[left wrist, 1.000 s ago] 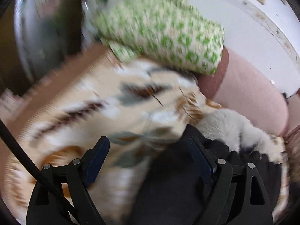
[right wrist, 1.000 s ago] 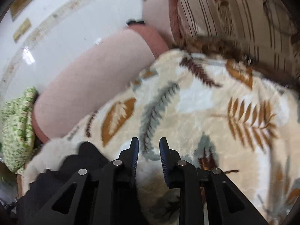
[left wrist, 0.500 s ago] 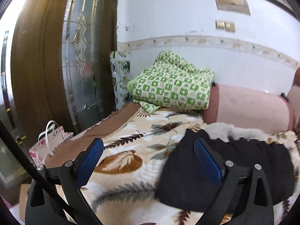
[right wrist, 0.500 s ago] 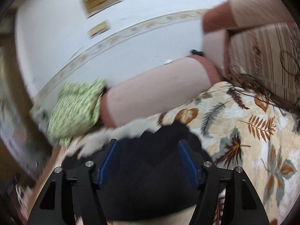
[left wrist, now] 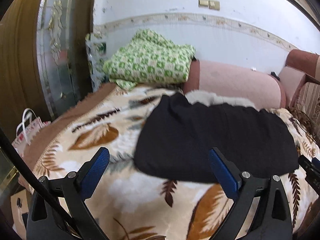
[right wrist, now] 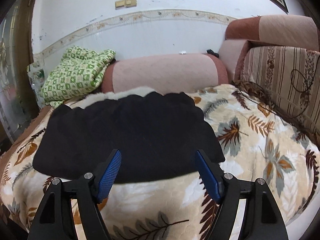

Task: Fold large clothes
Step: 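Release the folded coat and pull both tools back from it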

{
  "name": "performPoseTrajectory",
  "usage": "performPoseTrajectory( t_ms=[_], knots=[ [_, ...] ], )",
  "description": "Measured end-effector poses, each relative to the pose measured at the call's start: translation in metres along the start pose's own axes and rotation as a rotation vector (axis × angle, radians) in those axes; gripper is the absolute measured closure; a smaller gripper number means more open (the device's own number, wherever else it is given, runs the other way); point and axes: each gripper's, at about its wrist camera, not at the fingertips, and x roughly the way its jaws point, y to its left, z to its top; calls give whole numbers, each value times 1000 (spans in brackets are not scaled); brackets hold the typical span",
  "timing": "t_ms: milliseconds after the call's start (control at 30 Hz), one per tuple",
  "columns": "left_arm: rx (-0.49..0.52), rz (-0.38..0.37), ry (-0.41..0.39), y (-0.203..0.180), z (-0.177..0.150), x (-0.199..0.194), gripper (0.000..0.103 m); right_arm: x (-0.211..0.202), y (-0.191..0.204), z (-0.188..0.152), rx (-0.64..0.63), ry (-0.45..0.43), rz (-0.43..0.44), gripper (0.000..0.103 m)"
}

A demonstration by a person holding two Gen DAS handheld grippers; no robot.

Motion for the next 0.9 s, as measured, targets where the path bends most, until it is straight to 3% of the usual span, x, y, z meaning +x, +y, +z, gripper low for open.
performPoseTrajectory(
  t_ms=[267, 500, 900],
  knots=[
    [18, 3, 42, -9, -11, 10, 4, 9, 15, -8, -57, 39, 21, 22],
    [4, -47, 147, -14, -18, 30, 4, 8, 33, -13, -133, 26, 12, 20],
    [5, -43, 171, -16, -23, 35, 4, 14, 23, -13, -60, 62, -21, 17]
  ],
)
